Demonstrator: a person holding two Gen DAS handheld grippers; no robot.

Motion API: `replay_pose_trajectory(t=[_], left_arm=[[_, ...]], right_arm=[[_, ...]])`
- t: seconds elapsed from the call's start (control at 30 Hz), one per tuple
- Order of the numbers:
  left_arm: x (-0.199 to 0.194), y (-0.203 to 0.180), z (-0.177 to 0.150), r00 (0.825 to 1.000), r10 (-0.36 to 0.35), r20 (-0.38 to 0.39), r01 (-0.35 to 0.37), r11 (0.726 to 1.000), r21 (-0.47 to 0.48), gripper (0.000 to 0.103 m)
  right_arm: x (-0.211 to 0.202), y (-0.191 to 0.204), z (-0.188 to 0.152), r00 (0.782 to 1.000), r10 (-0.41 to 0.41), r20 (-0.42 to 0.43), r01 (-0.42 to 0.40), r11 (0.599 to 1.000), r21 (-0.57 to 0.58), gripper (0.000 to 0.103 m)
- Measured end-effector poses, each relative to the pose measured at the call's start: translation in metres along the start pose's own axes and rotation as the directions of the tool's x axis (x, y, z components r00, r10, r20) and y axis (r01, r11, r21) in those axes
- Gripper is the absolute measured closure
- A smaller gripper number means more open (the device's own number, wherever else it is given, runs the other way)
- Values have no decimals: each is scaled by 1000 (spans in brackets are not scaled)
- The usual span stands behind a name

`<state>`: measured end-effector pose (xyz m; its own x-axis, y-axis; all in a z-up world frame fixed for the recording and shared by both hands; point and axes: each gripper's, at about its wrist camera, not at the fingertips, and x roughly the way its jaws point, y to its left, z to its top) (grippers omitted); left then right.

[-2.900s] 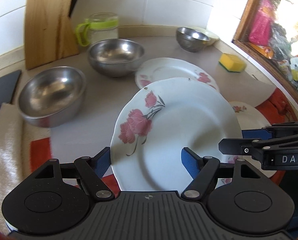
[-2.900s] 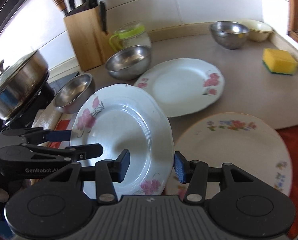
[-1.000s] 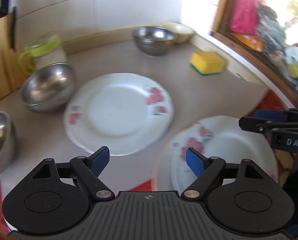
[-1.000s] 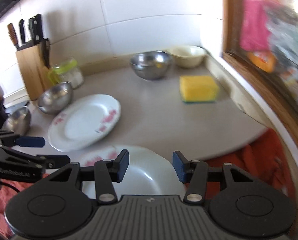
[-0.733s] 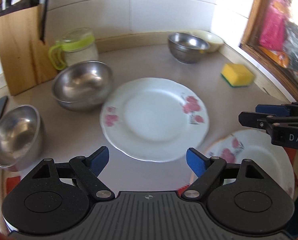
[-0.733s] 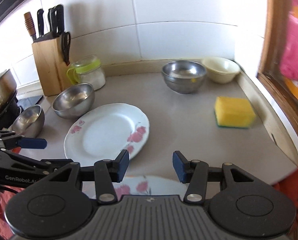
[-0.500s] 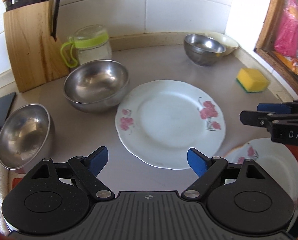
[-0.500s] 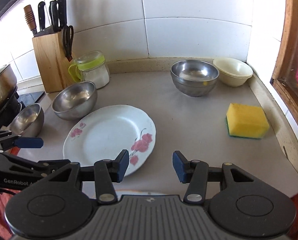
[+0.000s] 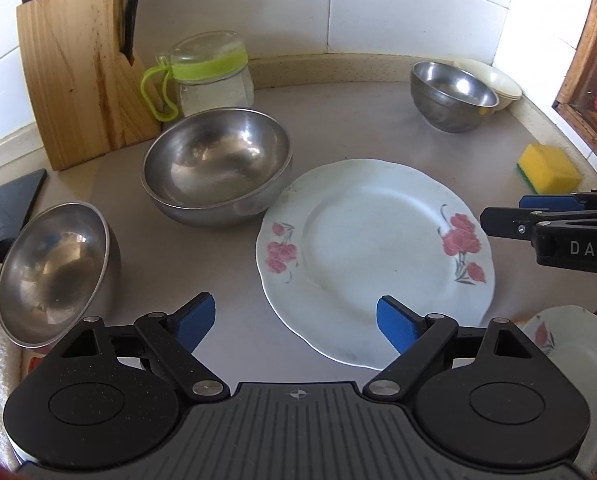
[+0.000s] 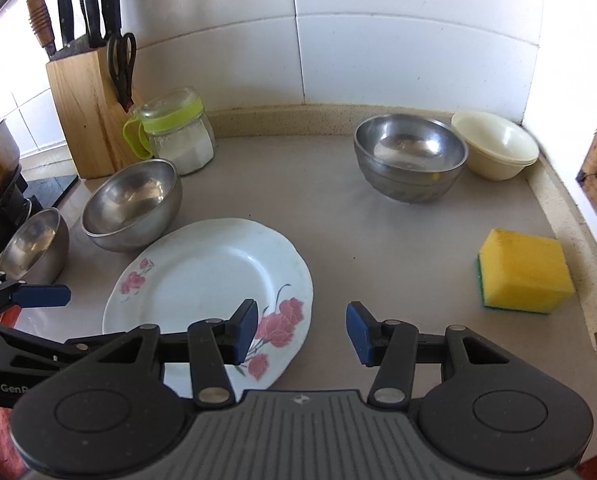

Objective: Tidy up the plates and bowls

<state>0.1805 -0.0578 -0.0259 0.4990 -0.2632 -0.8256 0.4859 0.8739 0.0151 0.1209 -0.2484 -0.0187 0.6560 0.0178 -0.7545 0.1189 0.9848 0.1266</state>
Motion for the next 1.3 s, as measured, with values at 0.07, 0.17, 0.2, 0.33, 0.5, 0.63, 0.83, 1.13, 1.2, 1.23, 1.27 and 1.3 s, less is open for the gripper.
replay_pose_trajectory(t=[0.07,0.17,0.2,0.33,0.5,0.63,0.83,1.13,1.2,1.23,1.27,1.3], left_arm=[[3,0,2,1000,10,-7,-10,1000,-3,11],[6,0,3,1000,18,-12,-18,1000,-7,10],[7,1,4,1000,19,-14,-19,1000,-9,10],[11,1,6,999,31,-22,-31,999,-17,10],[17,0,7,998,55,-30,-55,998,-18,9],[19,-1,8,997,68,-35,-68,997,-21,8],[23,-3,10,995,88,-44,-89,996,-16,8],[30,-4,11,992,114,-58,-116,992,-41,7],[31,-3,12,992,111,-59,-114,992,-45,7],[31,-3,12,992,113,-60,-115,992,-46,6],[31,-3,12,992,115,-60,-118,992,-46,5],[31,-3,12,991,116,-60,-119,992,-47,5]], right_arm=[[7,-2,1,1000,6,-16,-6,1000,6,52],[14,-4,3,999,16,-33,-16,1000,17,52],[15,-5,3,999,18,-37,-17,1000,17,52],[22,-6,5,999,20,-47,-19,1000,18,52],[27,-6,7,998,27,-57,-26,999,17,52],[32,-3,7,997,30,-65,-29,1000,9,52],[37,-1,8,997,27,-79,-27,1000,-3,52],[43,0,7,995,29,-94,-29,1000,-5,52],[44,0,7,995,28,-98,-29,1000,-7,52],[45,0,7,995,29,-100,-30,1000,-8,52],[45,0,7,994,30,-102,-31,999,-9,51],[46,0,7,994,31,-102,-32,999,-9,51]])
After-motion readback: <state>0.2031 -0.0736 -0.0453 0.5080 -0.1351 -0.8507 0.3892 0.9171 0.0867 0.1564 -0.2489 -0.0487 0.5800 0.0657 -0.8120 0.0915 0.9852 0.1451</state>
